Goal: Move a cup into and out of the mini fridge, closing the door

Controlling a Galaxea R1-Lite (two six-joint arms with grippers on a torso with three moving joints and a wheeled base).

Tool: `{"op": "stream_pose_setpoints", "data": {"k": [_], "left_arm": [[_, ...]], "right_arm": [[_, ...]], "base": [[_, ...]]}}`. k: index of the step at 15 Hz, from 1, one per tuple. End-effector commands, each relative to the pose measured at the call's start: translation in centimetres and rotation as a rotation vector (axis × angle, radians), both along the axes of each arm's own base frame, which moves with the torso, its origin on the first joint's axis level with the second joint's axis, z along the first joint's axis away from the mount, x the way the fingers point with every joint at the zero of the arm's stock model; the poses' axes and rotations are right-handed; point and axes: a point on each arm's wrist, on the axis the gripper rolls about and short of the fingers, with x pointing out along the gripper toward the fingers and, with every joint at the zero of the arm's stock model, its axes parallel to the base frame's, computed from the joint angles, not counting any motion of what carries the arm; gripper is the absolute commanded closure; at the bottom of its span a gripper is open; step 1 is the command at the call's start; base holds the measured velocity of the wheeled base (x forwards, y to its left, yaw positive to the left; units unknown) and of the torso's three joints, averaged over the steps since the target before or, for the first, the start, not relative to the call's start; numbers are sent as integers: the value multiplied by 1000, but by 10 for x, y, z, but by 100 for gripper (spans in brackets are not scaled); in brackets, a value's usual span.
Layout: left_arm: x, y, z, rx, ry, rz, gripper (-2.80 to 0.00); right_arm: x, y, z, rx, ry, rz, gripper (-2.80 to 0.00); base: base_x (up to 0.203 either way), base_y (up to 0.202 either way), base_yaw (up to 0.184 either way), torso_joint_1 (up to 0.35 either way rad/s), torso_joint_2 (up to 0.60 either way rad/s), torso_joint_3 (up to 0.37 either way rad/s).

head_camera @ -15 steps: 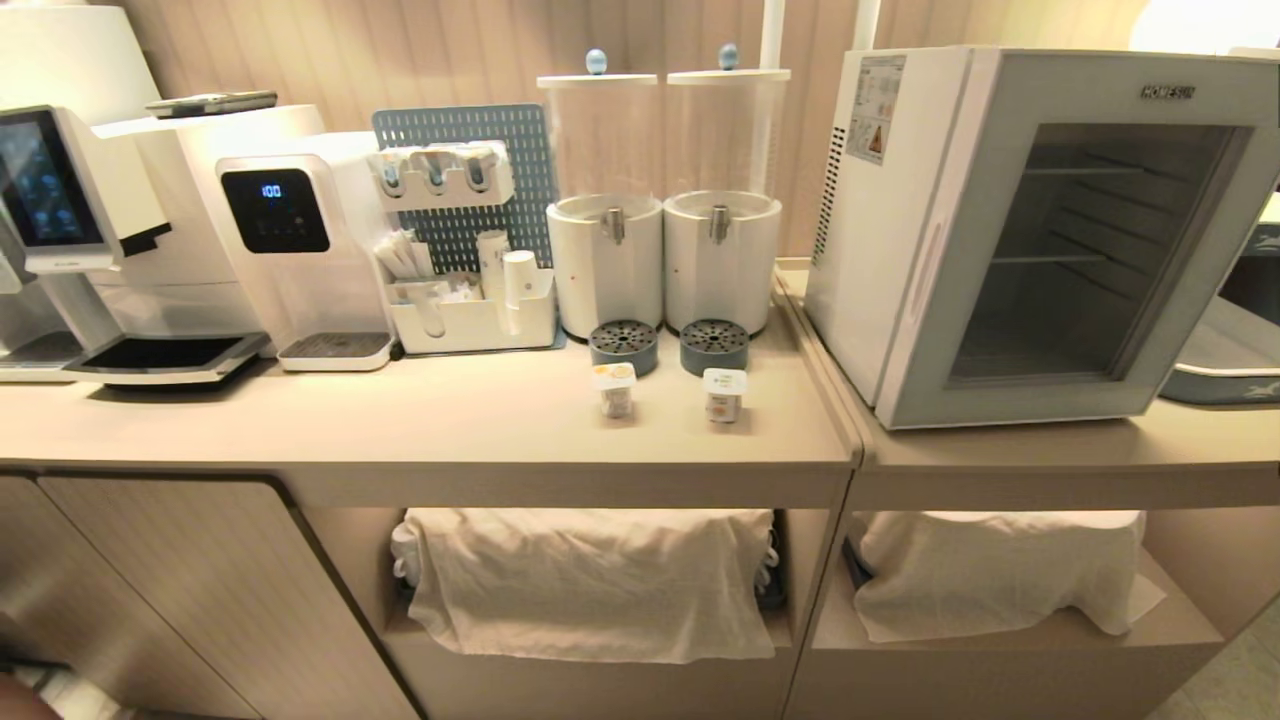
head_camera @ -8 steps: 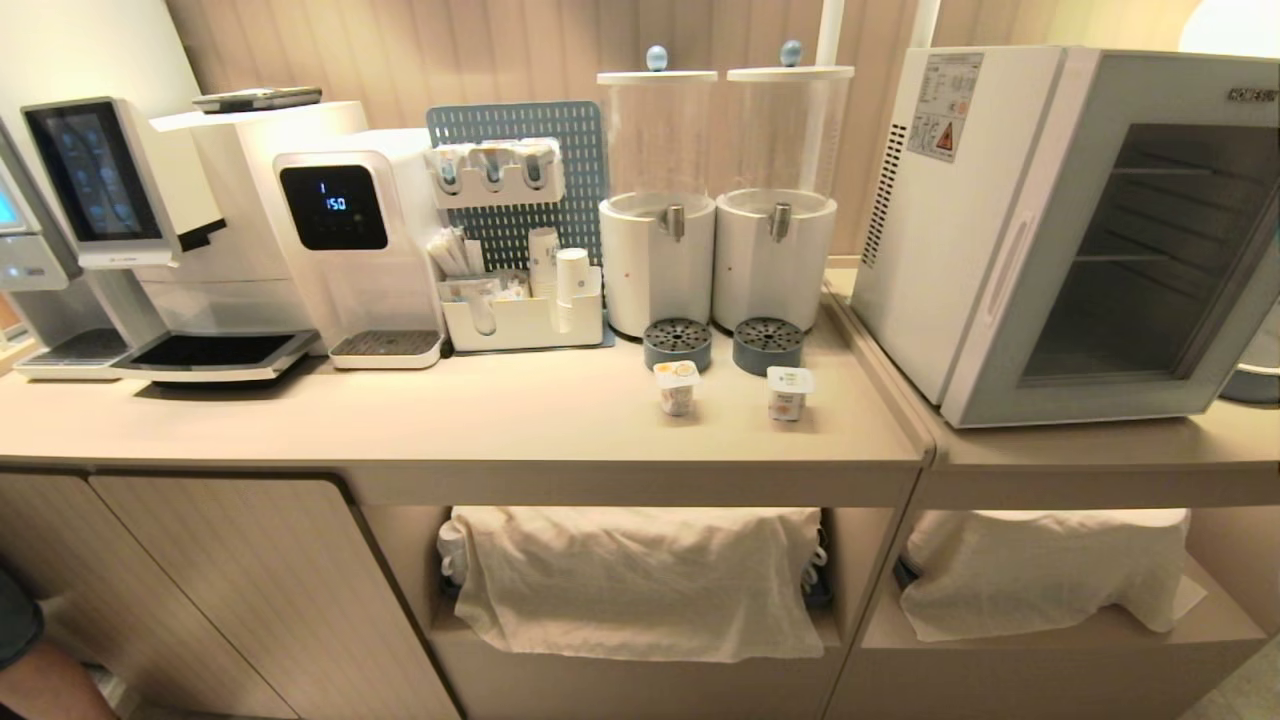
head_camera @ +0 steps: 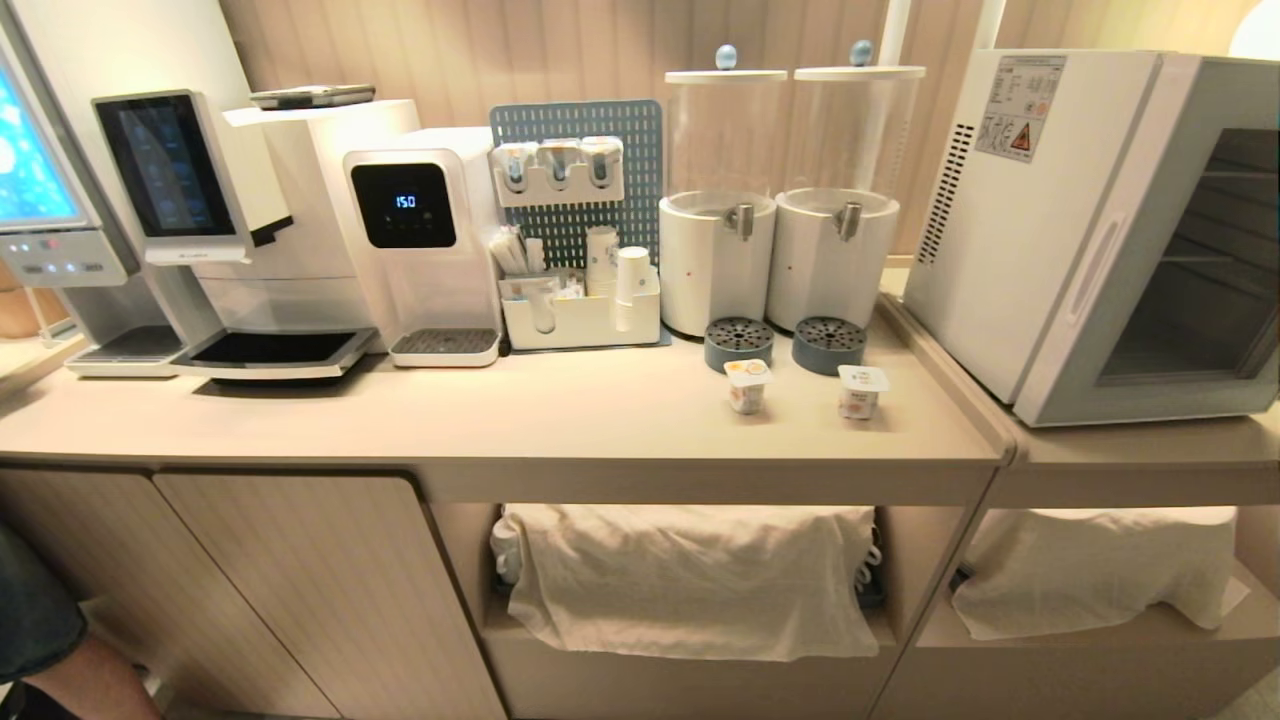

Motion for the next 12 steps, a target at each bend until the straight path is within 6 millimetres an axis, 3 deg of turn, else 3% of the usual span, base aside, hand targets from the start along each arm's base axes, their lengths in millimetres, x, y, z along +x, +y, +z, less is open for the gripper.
{"op": "stream_pose_setpoints", "data": {"k": [1, 4, 12], "left_arm": [[0, 0, 0, 0, 0, 0, 0], [0, 0, 0, 1, -1, -2, 0], [0, 0, 0, 2, 0, -1, 0]], "right_arm": [[0, 0, 0, 13, 0, 1, 0], [0, 0, 0, 13, 0, 1, 0], [0, 0, 0, 12, -1, -1, 0]], "base": [[0, 187, 1, 5, 2, 4], [0, 104, 7, 2, 4, 4], [0, 0, 0, 0, 0, 0]]}}
